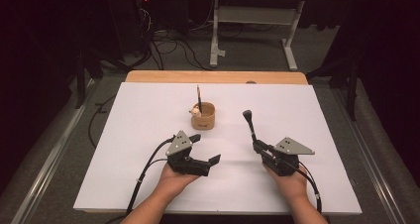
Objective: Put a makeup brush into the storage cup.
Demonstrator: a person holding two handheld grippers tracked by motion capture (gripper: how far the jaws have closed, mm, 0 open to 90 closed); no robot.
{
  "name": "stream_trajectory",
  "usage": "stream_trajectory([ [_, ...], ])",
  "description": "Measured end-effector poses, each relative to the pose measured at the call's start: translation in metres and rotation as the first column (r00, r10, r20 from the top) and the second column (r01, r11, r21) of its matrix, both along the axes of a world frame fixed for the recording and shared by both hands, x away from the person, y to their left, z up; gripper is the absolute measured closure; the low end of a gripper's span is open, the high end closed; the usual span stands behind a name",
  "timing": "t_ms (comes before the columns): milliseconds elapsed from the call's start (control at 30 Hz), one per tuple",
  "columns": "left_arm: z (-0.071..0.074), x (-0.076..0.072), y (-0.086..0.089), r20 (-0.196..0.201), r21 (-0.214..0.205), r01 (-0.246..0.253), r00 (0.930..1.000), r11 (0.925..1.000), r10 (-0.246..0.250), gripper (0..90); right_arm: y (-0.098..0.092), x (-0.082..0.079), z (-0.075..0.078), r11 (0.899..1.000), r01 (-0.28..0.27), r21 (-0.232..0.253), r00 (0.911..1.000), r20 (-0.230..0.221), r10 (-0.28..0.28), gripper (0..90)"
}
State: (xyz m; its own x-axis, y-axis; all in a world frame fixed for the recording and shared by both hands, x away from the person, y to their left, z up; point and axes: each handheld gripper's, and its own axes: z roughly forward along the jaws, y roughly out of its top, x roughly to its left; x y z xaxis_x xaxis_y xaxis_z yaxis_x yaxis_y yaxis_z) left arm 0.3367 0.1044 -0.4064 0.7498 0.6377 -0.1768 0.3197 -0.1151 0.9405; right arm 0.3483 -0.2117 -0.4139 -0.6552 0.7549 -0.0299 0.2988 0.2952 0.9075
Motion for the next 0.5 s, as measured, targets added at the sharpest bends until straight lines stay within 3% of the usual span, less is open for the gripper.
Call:
stream_trajectory([
  [500,0.0,0.0,0.0,-0.002,-0.006,0.002,1.0,1.0,-0.002,2.6,0.019,-0.006,-0.002,0.998,-0.063,0.01,0.998,-0.006,0.063,81.8],
])
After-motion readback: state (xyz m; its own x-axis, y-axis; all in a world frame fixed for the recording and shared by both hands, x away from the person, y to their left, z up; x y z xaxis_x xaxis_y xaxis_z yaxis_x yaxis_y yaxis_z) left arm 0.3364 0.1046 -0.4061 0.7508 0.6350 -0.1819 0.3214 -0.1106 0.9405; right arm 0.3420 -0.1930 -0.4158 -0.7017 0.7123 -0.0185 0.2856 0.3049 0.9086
